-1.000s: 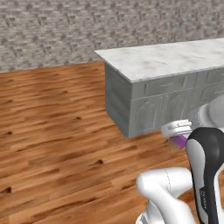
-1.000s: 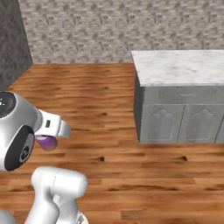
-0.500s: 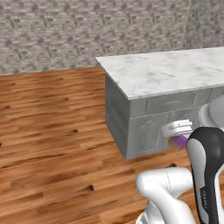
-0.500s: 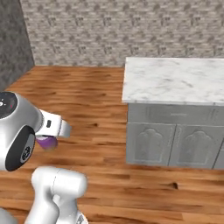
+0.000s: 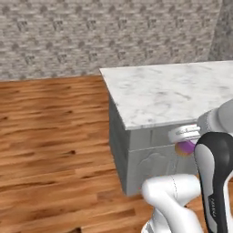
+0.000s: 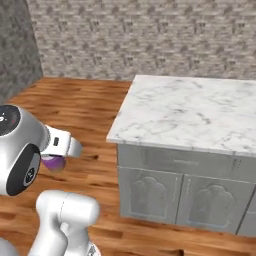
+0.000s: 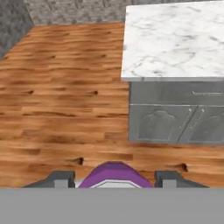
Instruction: Move the drinks to the dining counter.
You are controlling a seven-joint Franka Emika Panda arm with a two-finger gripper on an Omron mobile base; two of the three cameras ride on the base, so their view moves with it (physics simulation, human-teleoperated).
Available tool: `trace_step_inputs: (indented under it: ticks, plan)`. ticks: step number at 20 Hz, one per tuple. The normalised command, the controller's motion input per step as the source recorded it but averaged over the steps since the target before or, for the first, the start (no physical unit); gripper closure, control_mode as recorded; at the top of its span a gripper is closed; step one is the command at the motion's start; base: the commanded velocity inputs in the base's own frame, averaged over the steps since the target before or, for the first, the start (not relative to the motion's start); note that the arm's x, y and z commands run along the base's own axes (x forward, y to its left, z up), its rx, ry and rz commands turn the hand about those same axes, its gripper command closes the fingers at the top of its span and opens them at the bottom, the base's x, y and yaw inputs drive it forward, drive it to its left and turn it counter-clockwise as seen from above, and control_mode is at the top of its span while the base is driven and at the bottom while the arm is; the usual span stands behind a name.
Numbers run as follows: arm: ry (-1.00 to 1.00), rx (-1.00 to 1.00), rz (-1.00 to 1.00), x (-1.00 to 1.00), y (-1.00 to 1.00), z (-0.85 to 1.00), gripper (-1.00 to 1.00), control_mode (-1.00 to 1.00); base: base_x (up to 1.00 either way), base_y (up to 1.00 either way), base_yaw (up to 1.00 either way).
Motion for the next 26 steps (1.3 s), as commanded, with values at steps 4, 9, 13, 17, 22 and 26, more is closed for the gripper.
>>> trace_step_inputs:
  ticks: [4, 9, 13, 17, 22, 26]
  plan:
    - [0.00, 0.00, 0.00, 0.00, 0.00, 0.00, 1.00, 1.00, 1.00, -0.82, 0.20]
    - [0.00, 0.00, 0.00, 0.00, 0.00, 0.00, 1.00, 1.00, 0.85, -0.98, 0.18]
    - [0.00, 0.00, 0.00, 0.00, 0.00, 0.00, 1.00, 1.00, 0.84, -0.80, 0.13]
    - [0.00, 0.00, 0.00, 0.00, 0.00, 0.00, 1.00, 1.00, 0.84, -0.21, 0.07]
    - [0.00, 0.00, 0.00, 0.00, 0.00, 0.00, 1.00, 1.00, 0.82, -0.10, 0.03]
    - [0.00, 0.00, 0.00, 0.00, 0.00, 0.00, 1.00, 1.00, 0.85, -0.09, -0.02]
